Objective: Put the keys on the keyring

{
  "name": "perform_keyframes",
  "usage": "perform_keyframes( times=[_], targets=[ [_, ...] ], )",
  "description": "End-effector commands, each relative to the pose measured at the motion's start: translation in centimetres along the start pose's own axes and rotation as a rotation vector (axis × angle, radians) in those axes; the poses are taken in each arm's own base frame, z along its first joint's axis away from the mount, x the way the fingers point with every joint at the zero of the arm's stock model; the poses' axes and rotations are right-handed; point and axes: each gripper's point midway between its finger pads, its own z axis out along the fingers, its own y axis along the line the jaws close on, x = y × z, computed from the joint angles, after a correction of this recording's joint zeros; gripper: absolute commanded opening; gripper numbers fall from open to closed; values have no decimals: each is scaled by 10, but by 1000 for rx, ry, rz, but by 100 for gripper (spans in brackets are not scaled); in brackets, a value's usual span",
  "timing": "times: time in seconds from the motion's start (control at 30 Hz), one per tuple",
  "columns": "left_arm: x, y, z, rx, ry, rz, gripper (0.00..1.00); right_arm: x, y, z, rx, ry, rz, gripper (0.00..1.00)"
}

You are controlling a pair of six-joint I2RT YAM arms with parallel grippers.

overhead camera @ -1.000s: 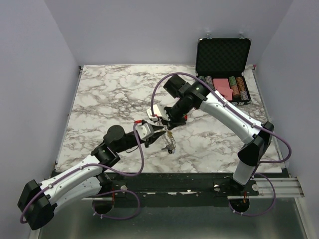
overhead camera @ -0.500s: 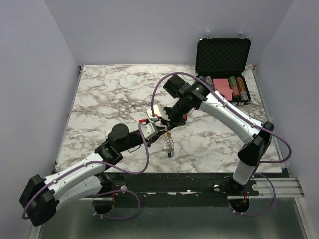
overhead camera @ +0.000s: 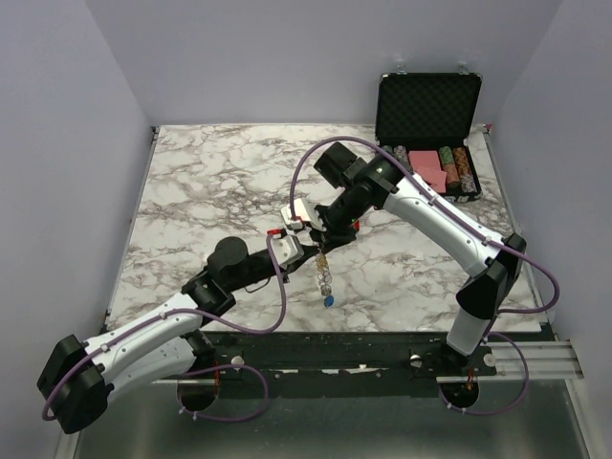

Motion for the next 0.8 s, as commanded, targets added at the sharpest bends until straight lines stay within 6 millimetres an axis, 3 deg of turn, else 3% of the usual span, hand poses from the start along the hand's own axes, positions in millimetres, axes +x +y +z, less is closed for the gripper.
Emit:
perform_keyframes(
  times=[0.0,0.1,0.27,0.53,0.77],
  targets=[
    [-21,2,-9,-35,-95,-12,0,-17,17,-13,-47,-120,90,30],
    [-28,-1,-17,-49,-152,-49,0,-20,14,-25,-64,-222,150,37],
    [-39,-8,-34,-50,-304,-119,0,-37,17,-47,-104,-410,170,41],
    [-55,-6,-55,-62,-482,-190,0,-57,46,-49,-217,-593,45,44],
    [-66,-5,-59,-51,-553,-236,0,-59,42,-44,-246,-607,75,43]
  ],
)
